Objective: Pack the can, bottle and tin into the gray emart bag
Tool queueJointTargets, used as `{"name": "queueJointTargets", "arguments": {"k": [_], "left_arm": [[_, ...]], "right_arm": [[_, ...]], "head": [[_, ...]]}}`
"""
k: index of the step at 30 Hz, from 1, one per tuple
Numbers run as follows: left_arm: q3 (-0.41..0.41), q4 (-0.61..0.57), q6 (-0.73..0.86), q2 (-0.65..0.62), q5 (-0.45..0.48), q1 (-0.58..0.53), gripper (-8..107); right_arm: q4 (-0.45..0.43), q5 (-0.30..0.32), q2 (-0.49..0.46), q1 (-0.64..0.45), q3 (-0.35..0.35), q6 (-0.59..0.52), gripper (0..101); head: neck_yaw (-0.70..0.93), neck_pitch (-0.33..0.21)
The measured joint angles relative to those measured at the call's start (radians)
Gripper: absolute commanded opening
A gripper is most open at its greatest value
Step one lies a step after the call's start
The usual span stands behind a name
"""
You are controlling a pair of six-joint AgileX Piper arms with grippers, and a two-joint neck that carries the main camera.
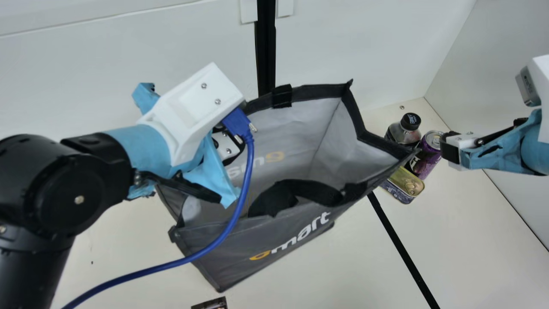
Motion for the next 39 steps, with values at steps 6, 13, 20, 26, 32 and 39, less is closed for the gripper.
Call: {"name": "queueJointTargets", "arguments": {"k": [6,13,20,26,32,39], "left_arm": [[0.0,0.065,-0.051,-0.022,0.0,0.006,10],[-0.001,0.182,-0.13,-0.051,0.002,0.007,10],[0.016,0.296,-0.202,-0.089,0.0,0.005,10],[0.043,0.39,-0.259,-0.125,0.0,0.011,10],[0.066,0.499,-0.323,-0.152,0.0,0.017,10],[0.114,0.641,-0.4,-0.195,0.0,0.009,10]], "right_arm": [[0.0,0.0,0.0,0.0,0.0,0.0,91],[0.0,0.0,0.0,0.0,0.0,0.0,91],[0.0,0.0,0.0,0.0,0.0,0.0,91],[0.0,0.0,0.0,0.0,0.0,0.0,91],[-0.001,0.0,0.0,0.0,0.0,0.0,91],[-0.001,0.0,0.0,0.0,0.0,0.0,91]], "head": [[0.002,0.0],[0.0,0.0],[0.002,0.002],[0.0,0.0],[0.0,0.0],[0.0,0.0]]}}
